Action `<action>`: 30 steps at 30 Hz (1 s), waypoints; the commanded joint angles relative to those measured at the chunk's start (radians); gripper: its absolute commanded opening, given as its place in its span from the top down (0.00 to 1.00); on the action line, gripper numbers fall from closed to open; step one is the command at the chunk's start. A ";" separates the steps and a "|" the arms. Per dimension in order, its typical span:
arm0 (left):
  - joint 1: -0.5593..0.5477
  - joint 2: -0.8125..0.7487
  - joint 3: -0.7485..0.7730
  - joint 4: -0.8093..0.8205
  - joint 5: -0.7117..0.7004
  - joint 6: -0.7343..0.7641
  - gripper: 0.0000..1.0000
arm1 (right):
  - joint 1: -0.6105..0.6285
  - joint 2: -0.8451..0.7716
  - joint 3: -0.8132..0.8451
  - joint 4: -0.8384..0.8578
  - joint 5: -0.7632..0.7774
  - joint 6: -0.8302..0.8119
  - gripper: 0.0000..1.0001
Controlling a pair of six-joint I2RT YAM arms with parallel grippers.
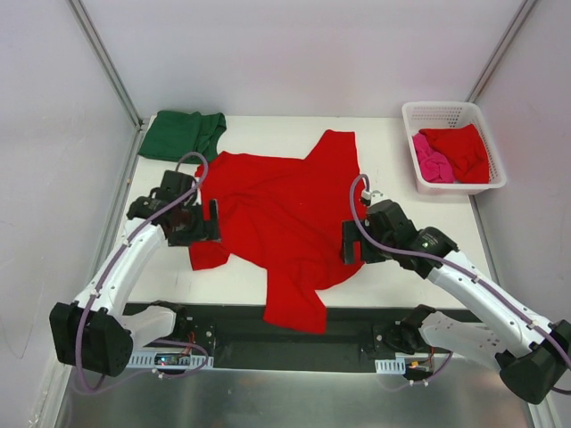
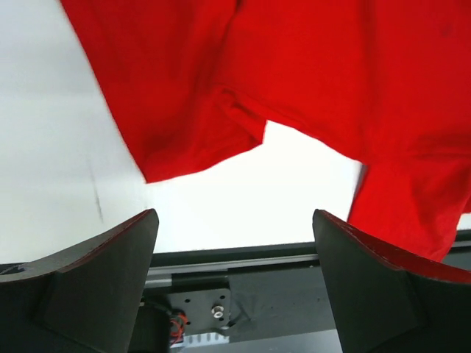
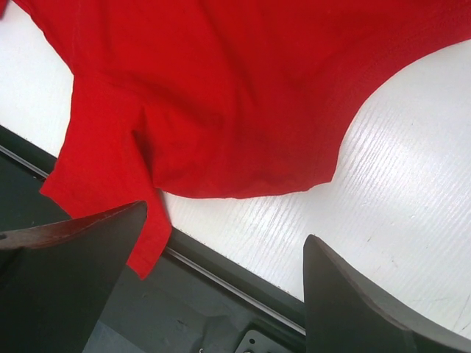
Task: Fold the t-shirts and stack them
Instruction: Flatten the tshirt out
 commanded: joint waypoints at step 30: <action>0.265 -0.361 -0.423 0.132 0.130 -0.468 0.29 | -0.001 0.045 0.017 0.104 -0.121 0.004 0.06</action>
